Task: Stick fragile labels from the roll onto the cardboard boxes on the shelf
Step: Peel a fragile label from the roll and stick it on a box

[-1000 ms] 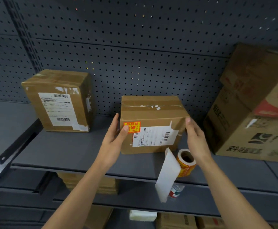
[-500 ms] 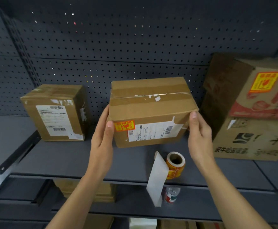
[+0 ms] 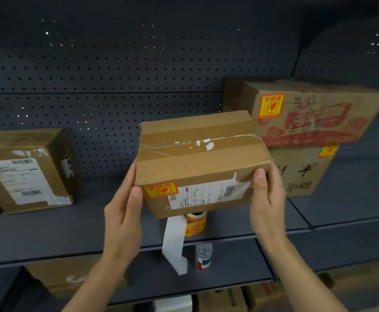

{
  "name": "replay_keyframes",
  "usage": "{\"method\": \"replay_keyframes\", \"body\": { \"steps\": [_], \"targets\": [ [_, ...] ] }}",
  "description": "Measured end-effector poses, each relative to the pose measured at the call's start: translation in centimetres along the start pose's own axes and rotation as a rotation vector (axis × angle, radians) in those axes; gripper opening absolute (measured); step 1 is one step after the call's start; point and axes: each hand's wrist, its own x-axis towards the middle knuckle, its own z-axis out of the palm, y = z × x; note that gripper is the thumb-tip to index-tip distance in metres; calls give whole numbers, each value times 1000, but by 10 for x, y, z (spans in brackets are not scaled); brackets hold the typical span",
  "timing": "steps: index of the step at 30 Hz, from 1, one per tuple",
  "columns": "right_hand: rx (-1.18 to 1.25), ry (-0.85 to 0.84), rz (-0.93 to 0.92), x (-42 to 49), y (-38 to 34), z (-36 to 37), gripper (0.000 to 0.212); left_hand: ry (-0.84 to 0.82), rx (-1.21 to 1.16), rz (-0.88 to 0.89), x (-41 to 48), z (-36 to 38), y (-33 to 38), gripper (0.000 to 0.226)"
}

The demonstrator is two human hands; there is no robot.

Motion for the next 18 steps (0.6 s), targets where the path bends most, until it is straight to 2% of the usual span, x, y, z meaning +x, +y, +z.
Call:
{"method": "replay_keyframes", "body": {
  "steps": [5, 10, 13, 18],
  "targets": [
    [-16, 31, 16, -8, 1, -23, 68, -13, 1, 1, -14, 15, 1, 72],
    [-42, 84, 38, -19, 2, -43, 65, -16, 50, 33, -34, 22, -1, 60],
    [-76, 121, 42, -27, 4, -57, 67, -65, 86, 49, -40, 29, -2, 65],
    [-138, 182, 77, -36, 9, -84, 63, -167, 49, 13, -52, 54, -2, 60]
  ]
}}
